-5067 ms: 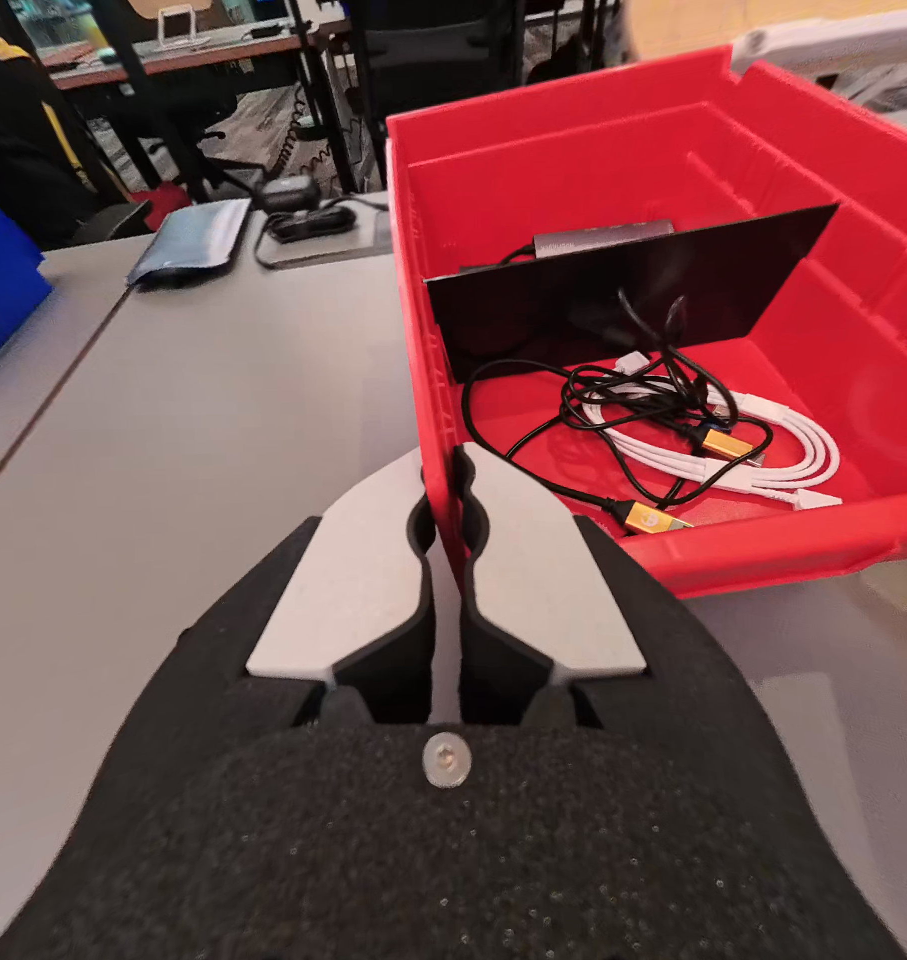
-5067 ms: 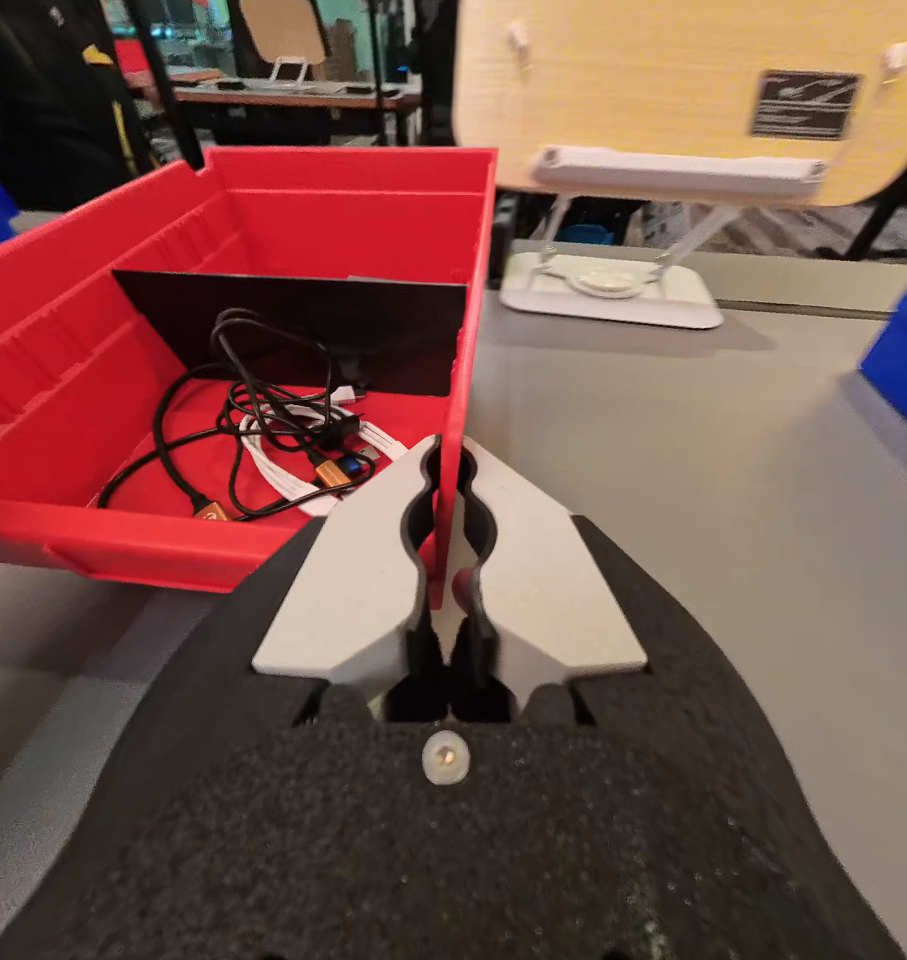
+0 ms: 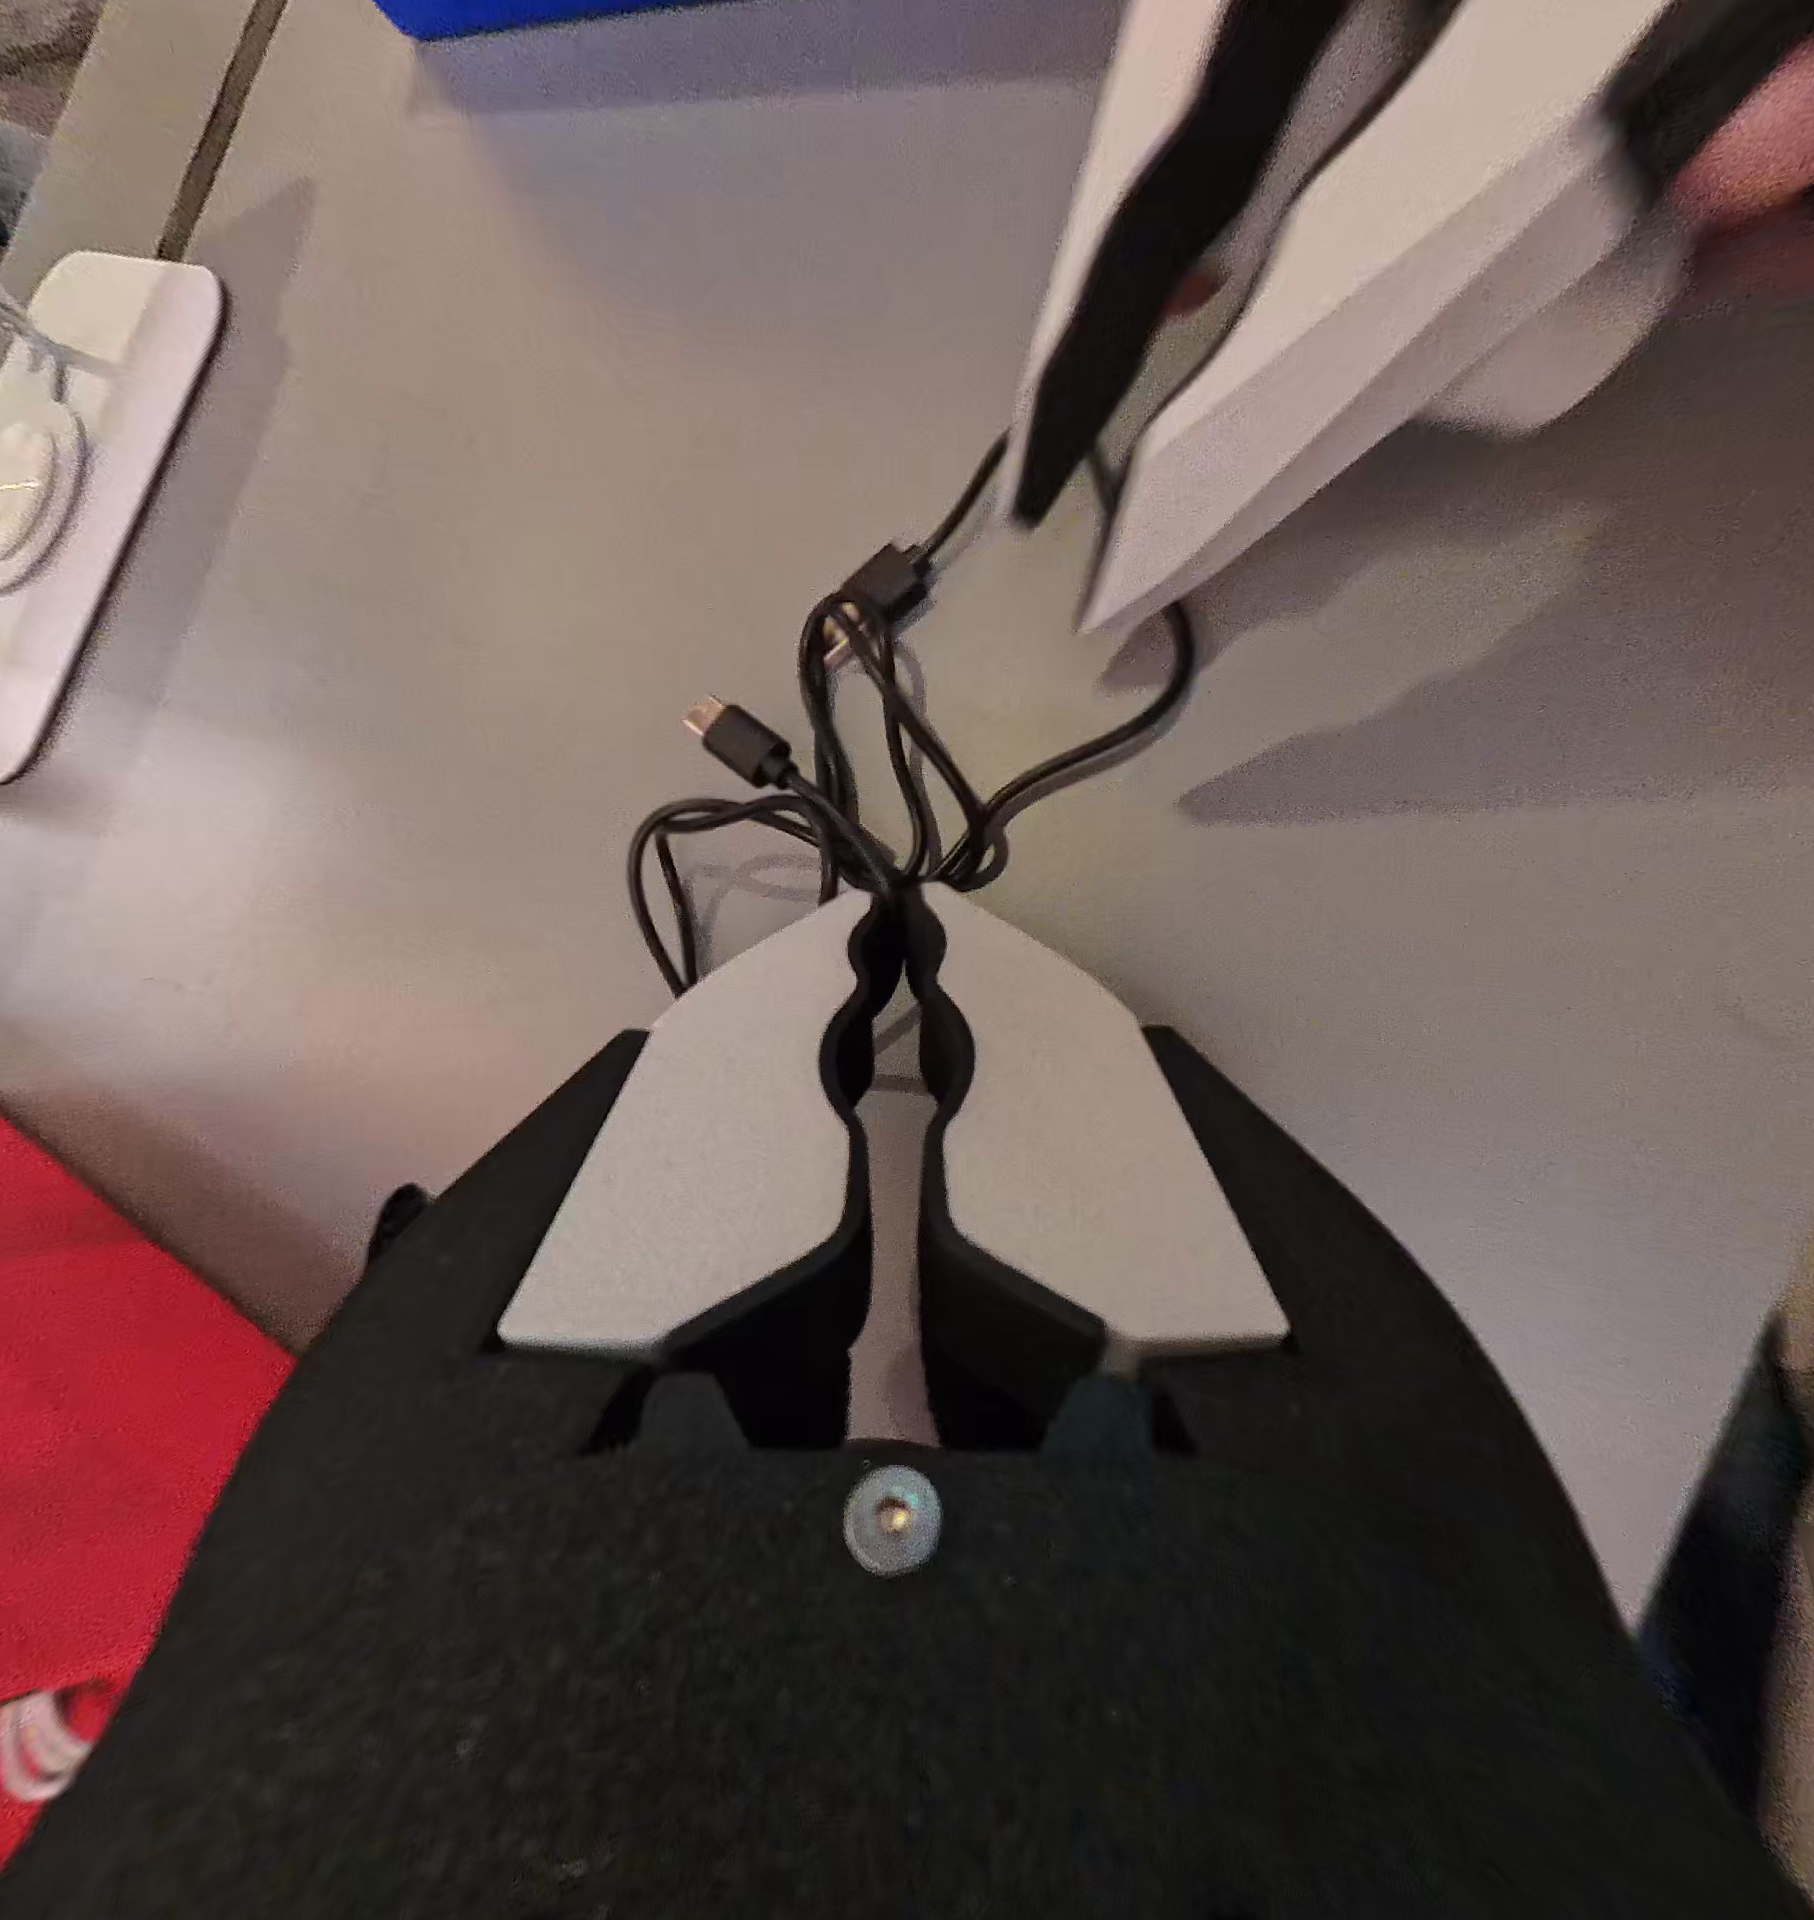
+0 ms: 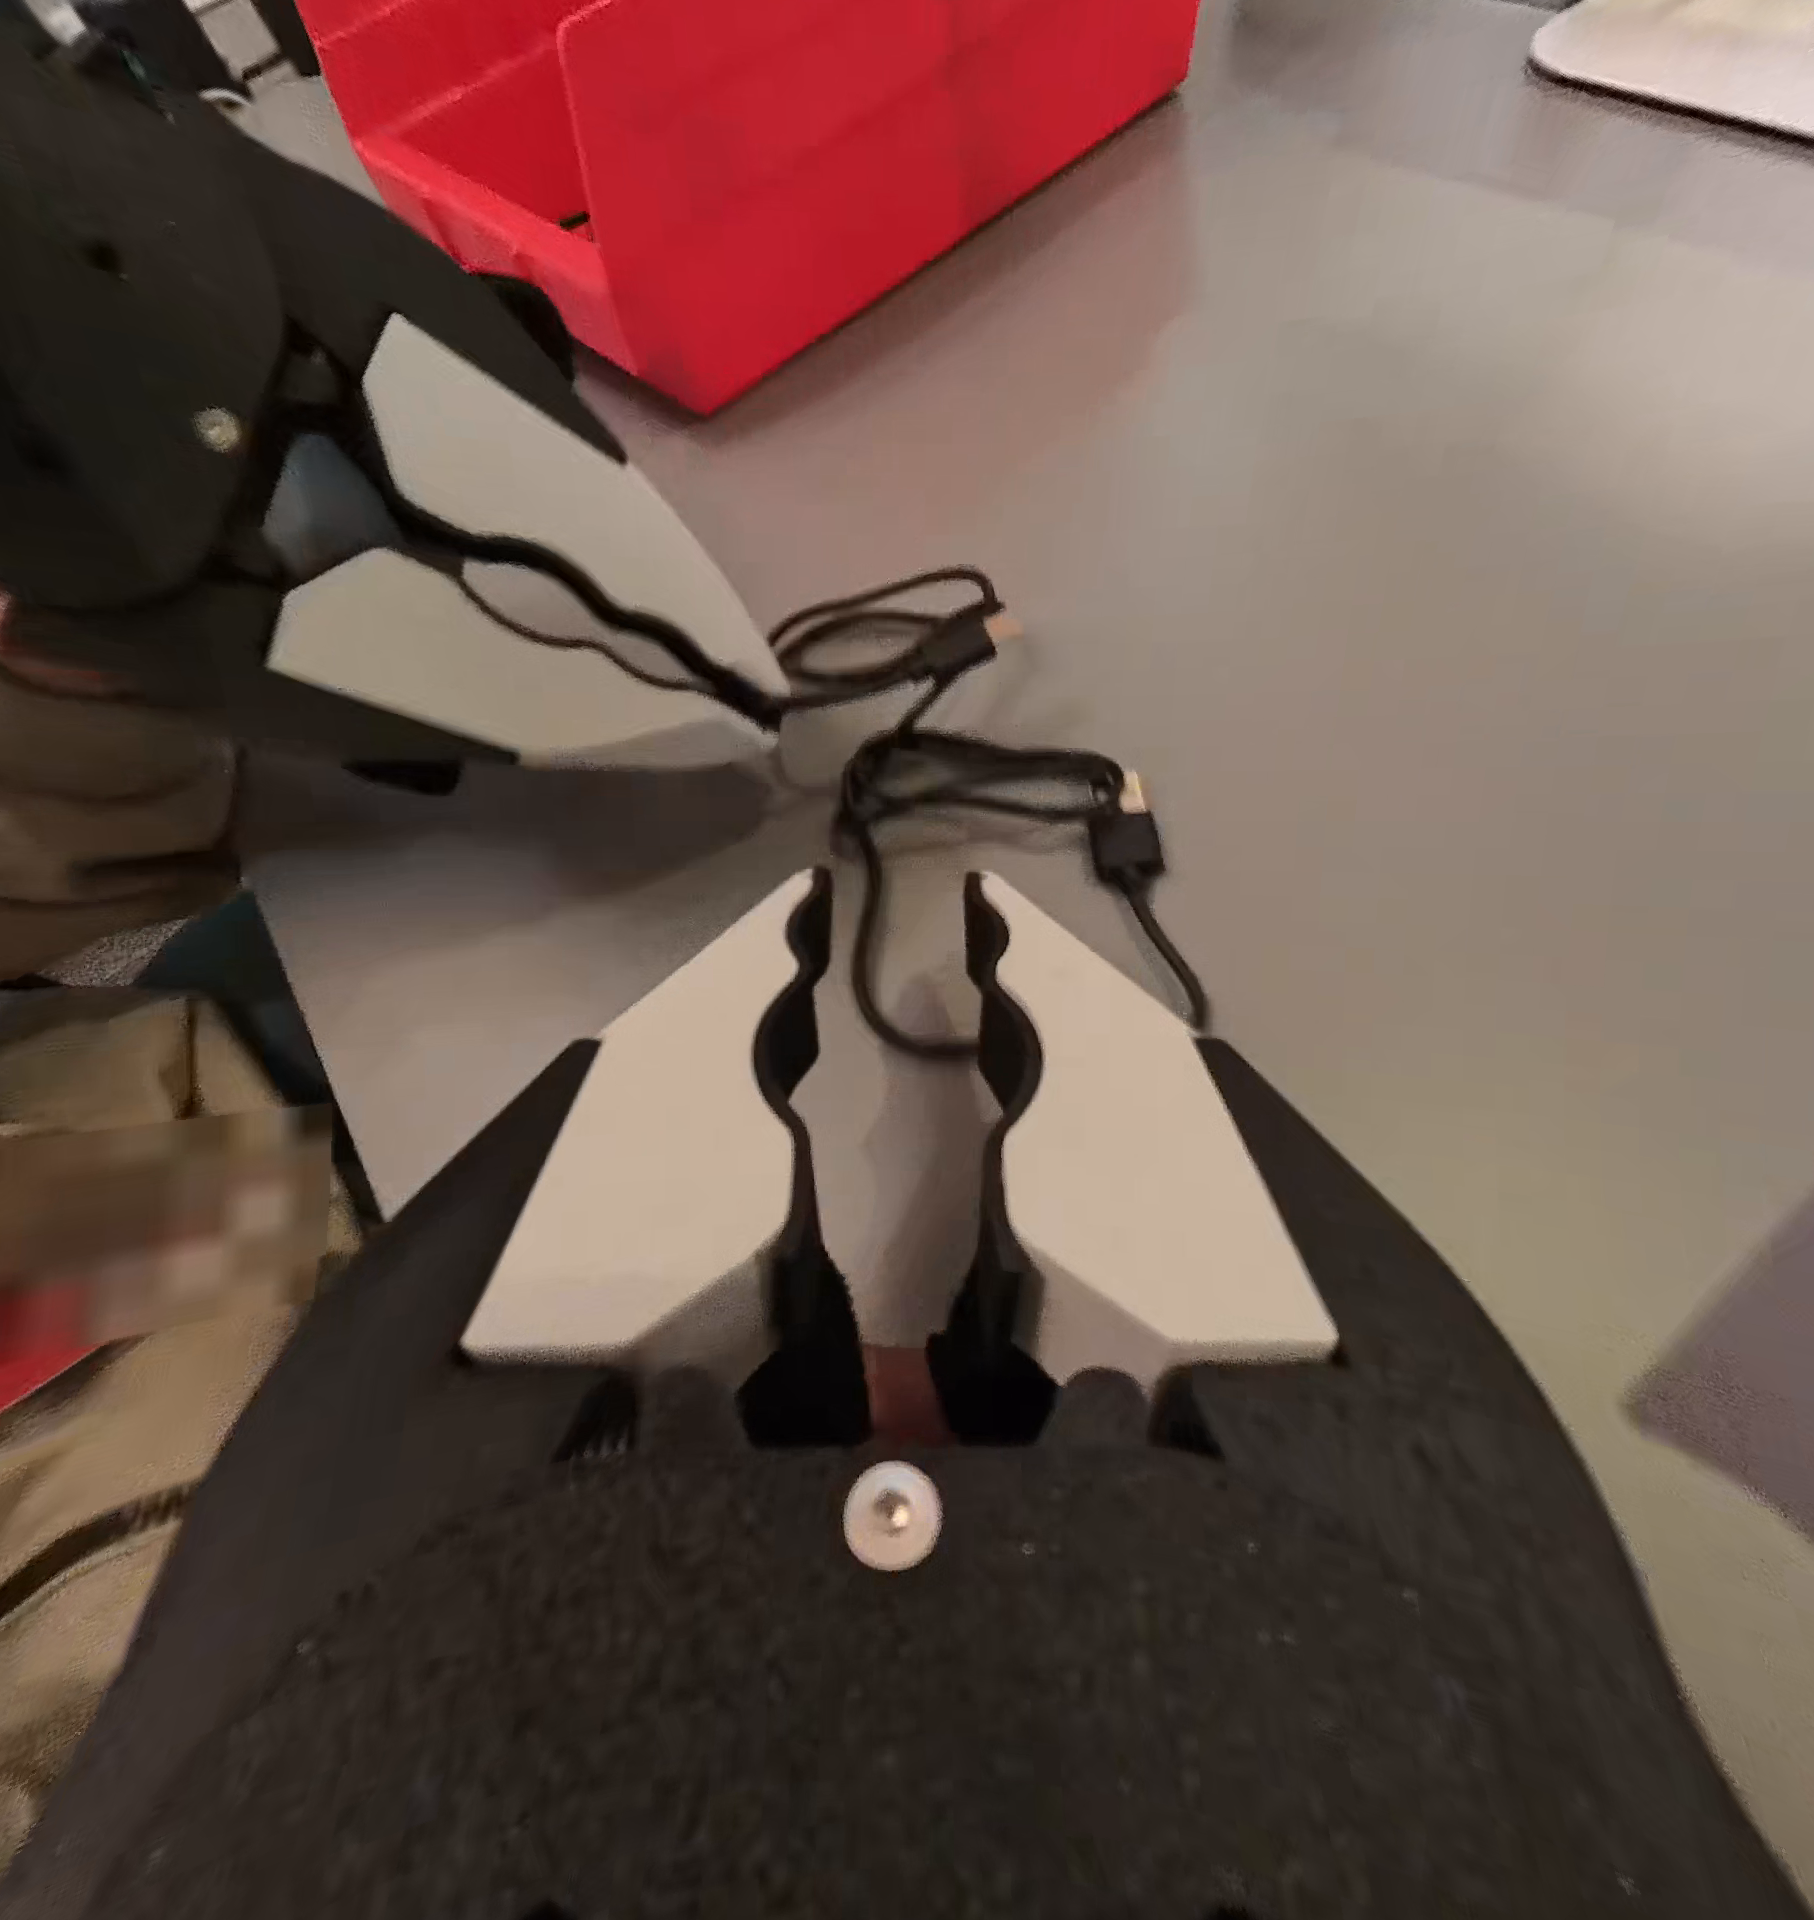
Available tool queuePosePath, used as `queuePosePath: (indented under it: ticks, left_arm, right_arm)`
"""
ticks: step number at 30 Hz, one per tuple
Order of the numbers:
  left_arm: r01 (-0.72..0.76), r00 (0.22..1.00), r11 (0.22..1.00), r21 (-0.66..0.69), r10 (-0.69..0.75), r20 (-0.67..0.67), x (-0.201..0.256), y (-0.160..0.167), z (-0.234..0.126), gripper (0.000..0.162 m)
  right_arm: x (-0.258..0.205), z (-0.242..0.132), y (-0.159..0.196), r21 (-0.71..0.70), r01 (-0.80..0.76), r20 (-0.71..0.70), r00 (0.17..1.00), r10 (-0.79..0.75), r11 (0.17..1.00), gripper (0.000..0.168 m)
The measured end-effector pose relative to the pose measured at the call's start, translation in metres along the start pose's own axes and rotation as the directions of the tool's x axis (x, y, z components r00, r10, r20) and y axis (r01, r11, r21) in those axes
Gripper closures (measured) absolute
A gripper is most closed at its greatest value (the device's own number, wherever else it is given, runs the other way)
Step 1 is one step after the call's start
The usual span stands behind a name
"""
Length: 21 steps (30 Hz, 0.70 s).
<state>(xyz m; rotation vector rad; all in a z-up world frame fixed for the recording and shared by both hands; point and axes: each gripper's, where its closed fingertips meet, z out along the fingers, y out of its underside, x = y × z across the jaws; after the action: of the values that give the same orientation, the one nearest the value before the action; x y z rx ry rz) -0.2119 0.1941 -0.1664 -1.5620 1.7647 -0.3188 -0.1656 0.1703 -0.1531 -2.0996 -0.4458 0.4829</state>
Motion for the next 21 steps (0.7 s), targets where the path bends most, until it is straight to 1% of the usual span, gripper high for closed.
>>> queuePosePath:
  ticks: [2, 3, 4, 6, 7, 9, 11, 13, 15, 16, 18, 21]
  left_arm:
    - [0.044, 0.999, 0.998, 0.035, -0.043, -0.017, 0.004, -0.005, -0.005, 0.159]
    - [0.067, 0.997, 0.997, 0.048, -0.065, -0.032, 0.007, -0.007, -0.007, 0.159]
    - [0.093, 0.995, 0.994, 0.057, -0.090, -0.050, 0.010, -0.008, -0.008, 0.159]
    - [0.143, 0.988, 0.986, 0.091, -0.137, -0.071, 0.013, -0.011, -0.011, 0.159]
    - [0.161, 0.984, 0.982, 0.098, -0.153, -0.088, 0.015, -0.013, -0.012, 0.159]
    - [0.188, 0.980, 0.974, 0.125, -0.178, -0.085, 0.013, -0.017, -0.014, 0.159]
    - [0.222, 0.974, 0.961, 0.163, -0.212, -0.077, 0.009, -0.023, -0.020, 0.160]
    - [0.252, 0.967, 0.947, 0.198, -0.253, -0.021, -0.003, -0.026, -0.028, 0.160]
    - [0.262, 0.948, 0.941, 0.214, -0.292, 0.124, -0.028, -0.020, -0.041, 0.159]
    - [0.271, 0.927, 0.934, 0.233, -0.319, 0.198, -0.042, -0.016, -0.050, 0.159]
    - [0.317, 0.864, 0.900, 0.299, -0.404, 0.300, -0.069, -0.010, -0.071, 0.160]
    - [0.364, 0.758, 0.840, 0.403, -0.518, 0.396, -0.105, 0.004, -0.110, 0.159]
  right_arm:
    - [-0.004, 0.015, -0.006, -0.019, 0.023, 0.024, 0.999, -0.023, 1.000, 0.155]
    - [-0.001, 0.021, -0.007, -0.029, 0.040, 0.009, 0.999, -0.040, 0.999, 0.161]
    - [0.004, 0.027, -0.008, -0.041, 0.044, -0.015, 0.999, -0.045, 0.998, 0.164]
    - [0.004, 0.038, -0.007, -0.057, 0.034, -0.013, 0.999, -0.035, 0.998, 0.167]
    - [0.004, 0.043, -0.001, -0.090, 0.034, -0.013, 0.999, -0.035, 0.995, 0.168]
    - [0.009, 0.049, 0.013, -0.185, 0.063, -0.052, 0.996, -0.073, 0.981, 0.168]
    - [0.017, 0.046, 0.015, -0.207, 0.092, -0.099, 0.988, -0.114, 0.974, 0.168]
    - [0.034, 0.037, 0.018, -0.242, 0.132, -0.180, 0.967, -0.178, 0.961, 0.168]
    - [0.049, 0.026, 0.021, -0.274, 0.159, -0.220, 0.950, -0.223, 0.948, 0.168]
    - [0.056, 0.022, 0.023, -0.275, 0.149, -0.227, 0.950, -0.214, 0.950, 0.168]
    - [0.070, 0.014, 0.025, -0.259, 0.116, -0.247, 0.952, -0.182, 0.959, 0.168]
    - [0.087, 0.004, 0.028, -0.248, 0.098, -0.292, 0.941, -0.171, 0.964, 0.168]
